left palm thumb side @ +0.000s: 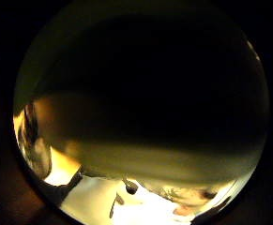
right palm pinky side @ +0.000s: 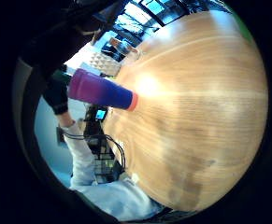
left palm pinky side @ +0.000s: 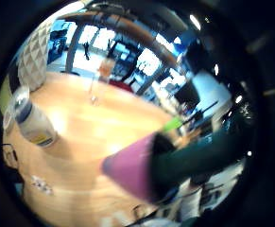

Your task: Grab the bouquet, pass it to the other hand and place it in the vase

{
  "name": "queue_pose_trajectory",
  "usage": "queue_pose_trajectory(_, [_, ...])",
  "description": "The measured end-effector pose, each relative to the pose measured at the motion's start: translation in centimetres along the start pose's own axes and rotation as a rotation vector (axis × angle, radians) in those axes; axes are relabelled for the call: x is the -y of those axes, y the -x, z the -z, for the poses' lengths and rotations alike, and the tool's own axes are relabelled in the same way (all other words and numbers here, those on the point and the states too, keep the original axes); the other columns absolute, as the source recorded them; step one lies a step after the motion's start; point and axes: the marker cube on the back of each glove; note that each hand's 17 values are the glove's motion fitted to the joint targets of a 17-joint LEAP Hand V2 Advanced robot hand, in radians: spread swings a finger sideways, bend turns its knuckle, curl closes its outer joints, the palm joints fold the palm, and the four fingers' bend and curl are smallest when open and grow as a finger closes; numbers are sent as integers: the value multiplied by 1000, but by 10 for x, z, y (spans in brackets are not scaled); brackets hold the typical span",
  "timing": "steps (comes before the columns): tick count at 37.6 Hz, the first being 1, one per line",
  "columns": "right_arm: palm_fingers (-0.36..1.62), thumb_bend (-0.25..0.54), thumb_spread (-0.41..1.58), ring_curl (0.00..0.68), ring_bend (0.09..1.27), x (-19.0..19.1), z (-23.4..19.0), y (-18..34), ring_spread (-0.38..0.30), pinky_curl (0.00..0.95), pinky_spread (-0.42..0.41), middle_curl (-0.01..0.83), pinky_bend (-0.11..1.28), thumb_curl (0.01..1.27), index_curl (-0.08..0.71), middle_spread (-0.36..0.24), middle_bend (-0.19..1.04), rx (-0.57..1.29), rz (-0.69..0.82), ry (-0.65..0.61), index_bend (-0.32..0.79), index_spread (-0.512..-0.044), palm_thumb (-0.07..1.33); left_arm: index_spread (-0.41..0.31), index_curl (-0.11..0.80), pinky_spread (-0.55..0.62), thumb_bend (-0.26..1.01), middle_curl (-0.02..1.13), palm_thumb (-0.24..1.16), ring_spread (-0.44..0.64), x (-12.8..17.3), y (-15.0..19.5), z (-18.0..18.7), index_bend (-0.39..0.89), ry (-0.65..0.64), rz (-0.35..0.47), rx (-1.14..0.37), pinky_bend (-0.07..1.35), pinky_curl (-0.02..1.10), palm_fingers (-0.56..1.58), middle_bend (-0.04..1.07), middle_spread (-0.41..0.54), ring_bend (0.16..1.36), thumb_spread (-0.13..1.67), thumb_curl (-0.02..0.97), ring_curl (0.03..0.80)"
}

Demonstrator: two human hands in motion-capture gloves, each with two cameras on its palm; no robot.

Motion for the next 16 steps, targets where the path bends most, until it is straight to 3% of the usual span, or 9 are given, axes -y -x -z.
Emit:
queue_pose_trajectory(2, [433,-15,1148,315,424,2,4,-11,14,347,270,385,570,364,246,-96,246,-33,-3,-1,130,-361,486,-134,463,-182,-165,553,283,-198,-34,3,16,75,47,49,52,568,474,91,465,-171,702,682,538,510])
queue_pose_trajectory(3, [434,-13,1151,315,423,3,6,-15,14,343,271,385,561,363,248,-96,245,-39,-17,-1,133,-359,491,-99,459,-131,-142,570,260,-165,-48,6,23,77,66,77,64,584,499,55,459,-137,724,692,526,531])
queue_pose_trajectory(7, [439,-10,1155,315,416,5,12,-23,15,340,272,383,541,363,250,-94,240,-44,-83,-4,131,-360,512,13,377,50,-91,438,191,-21,-73,12,28,54,145,99,-52,541,418,-2,304,-9,692,713,484,422])
queue_pose_trajectory(9, [442,-10,1159,315,413,8,13,-24,15,339,271,383,532,365,250,-93,237,10,-40,28,131,-359,525,52,349,123,-73,390,177,40,-75,13,27,53,143,94,-15,538,385,-5,264,43,685,723,469,385])
queue_pose_trajectory(11, [452,-13,1161,314,409,12,10,-20,15,337,271,385,521,364,250,-93,243,138,68,98,127,-355,529,62,333,174,-67,362,160,80,-74,14,24,82,132,93,154,536,367,10,241,75,679,727,454,363])
queue_pose_trajectory(13, [463,-14,1161,311,403,16,5,-17,15,334,272,385,510,364,250,-92,245,241,159,154,131,-355,536,30,340,214,-62,344,145,100,-68,8,16,156,123,21,306,523,351,59,214,58,660,737,441,346])
queue_pose_trajectory(16, [473,-17,1161,313,400,23,-2,-22,15,334,271,383,501,362,251,-92,239,220,164,138,130,-352,540,-76,419,248,-61,299,98,110,-65,2,3,439,141,-50,447,440,314,213,118,12,572,792,416,306])
